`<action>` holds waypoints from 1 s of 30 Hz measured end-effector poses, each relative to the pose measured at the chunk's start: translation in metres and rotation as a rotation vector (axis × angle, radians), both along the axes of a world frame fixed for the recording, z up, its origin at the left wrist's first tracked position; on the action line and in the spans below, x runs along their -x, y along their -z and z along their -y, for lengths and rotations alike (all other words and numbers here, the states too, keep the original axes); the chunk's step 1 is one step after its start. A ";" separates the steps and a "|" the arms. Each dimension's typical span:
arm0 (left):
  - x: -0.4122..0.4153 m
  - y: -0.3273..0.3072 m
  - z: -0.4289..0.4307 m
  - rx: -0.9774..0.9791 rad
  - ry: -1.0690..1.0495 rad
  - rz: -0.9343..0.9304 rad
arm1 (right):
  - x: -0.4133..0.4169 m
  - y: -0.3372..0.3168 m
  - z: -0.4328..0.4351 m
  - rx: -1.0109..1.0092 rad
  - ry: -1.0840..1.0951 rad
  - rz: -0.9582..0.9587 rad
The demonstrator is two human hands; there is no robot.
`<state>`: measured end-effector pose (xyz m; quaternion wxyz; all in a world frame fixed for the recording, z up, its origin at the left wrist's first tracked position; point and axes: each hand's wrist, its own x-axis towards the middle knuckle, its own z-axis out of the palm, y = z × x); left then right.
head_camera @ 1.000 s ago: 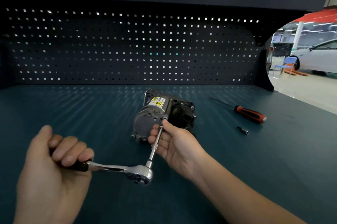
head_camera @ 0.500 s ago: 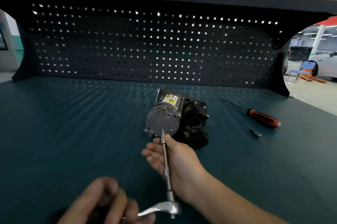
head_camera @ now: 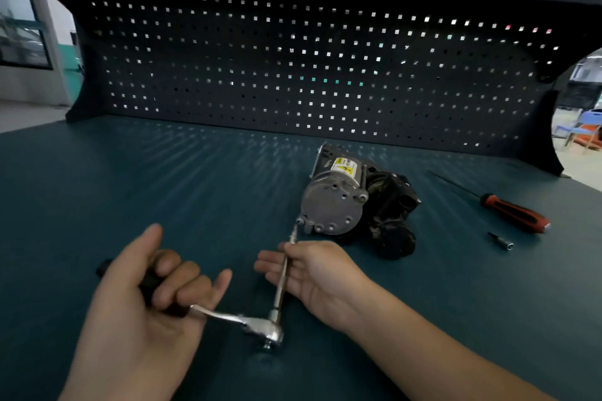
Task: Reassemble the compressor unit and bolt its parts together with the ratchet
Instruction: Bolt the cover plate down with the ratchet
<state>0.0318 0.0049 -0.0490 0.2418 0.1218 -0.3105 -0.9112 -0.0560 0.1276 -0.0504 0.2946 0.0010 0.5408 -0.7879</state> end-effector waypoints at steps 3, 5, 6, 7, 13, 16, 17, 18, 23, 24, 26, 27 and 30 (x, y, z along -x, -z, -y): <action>0.004 -0.002 -0.002 -0.025 -0.024 0.083 | 0.003 -0.002 -0.002 -0.011 0.001 0.001; 0.005 -0.002 -0.002 -0.064 -0.017 0.092 | 0.004 -0.002 -0.001 -0.001 -0.007 -0.001; 0.005 -0.003 -0.001 -0.081 -0.014 0.097 | 0.004 -0.001 -0.001 0.008 -0.010 -0.001; 0.005 -0.002 0.001 -0.092 -0.007 0.095 | 0.004 -0.001 -0.001 0.018 -0.009 -0.001; 0.007 -0.001 0.001 -0.084 0.033 0.086 | 0.004 0.000 -0.004 0.062 0.008 0.025; 0.006 -0.004 -0.004 -0.126 -0.027 0.064 | 0.005 0.000 -0.004 0.065 0.017 0.032; 0.005 -0.003 -0.006 -0.143 -0.051 0.048 | 0.005 0.000 -0.004 0.070 0.017 0.036; 0.004 -0.003 -0.009 -0.153 -0.062 0.030 | 0.006 0.000 -0.005 0.076 0.015 0.040; 0.005 -0.011 -0.015 0.140 0.031 -0.101 | 0.007 -0.001 -0.005 0.062 0.012 0.037; 0.006 -0.016 -0.015 0.230 0.046 -0.113 | 0.007 0.000 -0.004 0.055 0.018 0.031; 0.007 -0.026 -0.012 0.343 0.086 -0.127 | 0.007 0.000 -0.002 0.058 0.032 0.028; 0.008 -0.030 -0.010 0.378 0.113 -0.132 | 0.007 -0.001 -0.002 0.068 0.040 0.029; 0.011 -0.037 -0.002 0.453 0.176 -0.127 | 0.007 -0.001 -0.001 0.101 0.060 0.042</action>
